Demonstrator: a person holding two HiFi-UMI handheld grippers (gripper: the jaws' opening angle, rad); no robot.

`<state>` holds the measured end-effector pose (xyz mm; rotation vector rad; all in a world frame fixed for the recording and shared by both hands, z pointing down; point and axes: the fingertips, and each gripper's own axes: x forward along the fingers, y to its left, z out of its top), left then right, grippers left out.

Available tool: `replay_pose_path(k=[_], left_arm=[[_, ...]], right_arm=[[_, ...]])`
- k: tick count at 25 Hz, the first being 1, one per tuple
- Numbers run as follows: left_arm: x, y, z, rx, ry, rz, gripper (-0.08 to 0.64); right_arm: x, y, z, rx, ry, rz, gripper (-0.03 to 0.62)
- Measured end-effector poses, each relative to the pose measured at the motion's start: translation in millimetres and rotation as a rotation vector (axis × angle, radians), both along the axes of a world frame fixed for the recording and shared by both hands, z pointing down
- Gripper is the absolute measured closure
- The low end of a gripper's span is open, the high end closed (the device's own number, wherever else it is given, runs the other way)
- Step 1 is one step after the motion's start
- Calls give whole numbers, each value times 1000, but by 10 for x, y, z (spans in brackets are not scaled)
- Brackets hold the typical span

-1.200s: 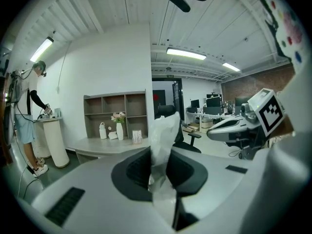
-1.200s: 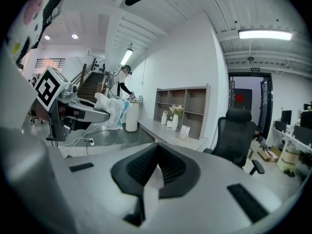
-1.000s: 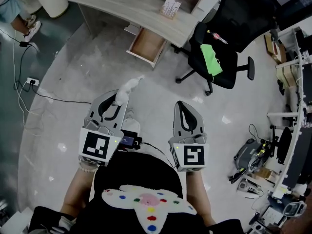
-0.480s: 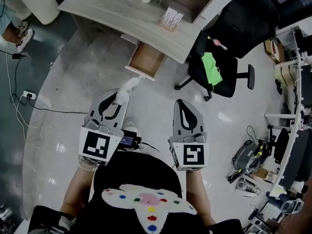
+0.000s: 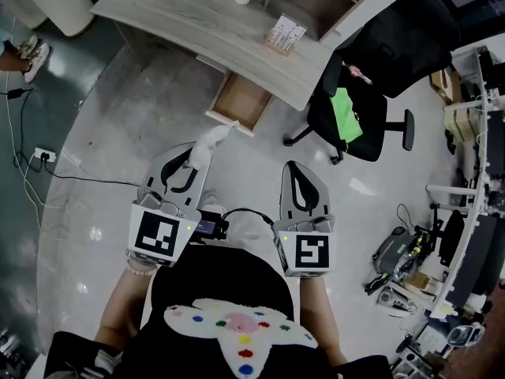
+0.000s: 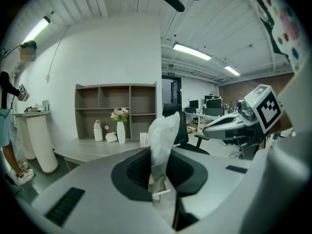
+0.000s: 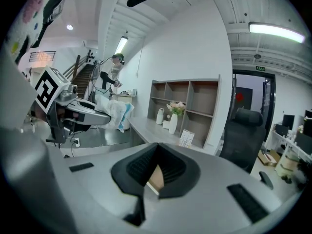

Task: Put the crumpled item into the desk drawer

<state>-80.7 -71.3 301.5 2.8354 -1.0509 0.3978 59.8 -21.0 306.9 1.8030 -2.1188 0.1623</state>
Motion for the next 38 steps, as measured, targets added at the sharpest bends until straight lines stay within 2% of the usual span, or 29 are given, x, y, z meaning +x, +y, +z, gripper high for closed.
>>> replay_pose_path(k=[7,19,22,25,30,38], left_arm=[[75,-54,18,1,-8,-19,500],[294,-78,33,-14,-33,-72,500],[316,-59,93,-11,-65,-80,500],[313,-72,136,-16,-62,-89,500],[255,-54,320,-68,-74,-115,500],[319,-81,593,-86,-102,-101,500]], right_arm=[[96,-92,22,-5,7,-20,589],[210,-283,35,-9,-27,-112,589],[251,-293,91,-17,-33,-124,589],[256,-317,153,-28,-35,-134,589],[279,-344,322,-54,-26,-152,589],[289,-440,607,-67,-41,-167,589]])
